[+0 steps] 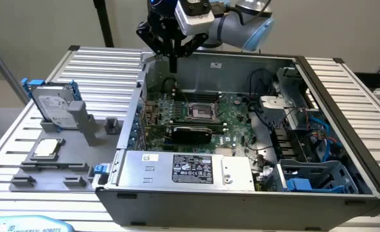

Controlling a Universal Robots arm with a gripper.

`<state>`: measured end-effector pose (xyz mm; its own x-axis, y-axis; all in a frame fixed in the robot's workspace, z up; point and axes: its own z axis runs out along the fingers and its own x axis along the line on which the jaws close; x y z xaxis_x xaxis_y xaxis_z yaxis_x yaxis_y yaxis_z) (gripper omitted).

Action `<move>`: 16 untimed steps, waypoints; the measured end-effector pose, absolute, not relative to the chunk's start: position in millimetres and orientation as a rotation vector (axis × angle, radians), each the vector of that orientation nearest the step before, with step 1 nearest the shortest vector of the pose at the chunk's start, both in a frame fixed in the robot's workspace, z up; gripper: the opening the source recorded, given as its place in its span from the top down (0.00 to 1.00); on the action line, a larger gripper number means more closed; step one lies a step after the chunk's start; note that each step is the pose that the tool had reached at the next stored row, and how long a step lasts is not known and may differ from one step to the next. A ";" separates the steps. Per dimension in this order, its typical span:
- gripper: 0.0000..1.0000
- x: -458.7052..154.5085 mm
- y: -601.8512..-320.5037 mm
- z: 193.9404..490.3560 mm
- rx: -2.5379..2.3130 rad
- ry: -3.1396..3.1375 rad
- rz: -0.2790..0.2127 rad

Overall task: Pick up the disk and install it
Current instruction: 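Reach for the disk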

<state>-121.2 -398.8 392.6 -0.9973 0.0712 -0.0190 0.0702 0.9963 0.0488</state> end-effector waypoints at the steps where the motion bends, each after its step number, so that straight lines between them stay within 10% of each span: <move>1: 0.89 -121.2 -398.8 392.6 0.110 3.118 0.075; 16: 0.89 -122.4 -398.8 392.7 0.111 3.118 0.075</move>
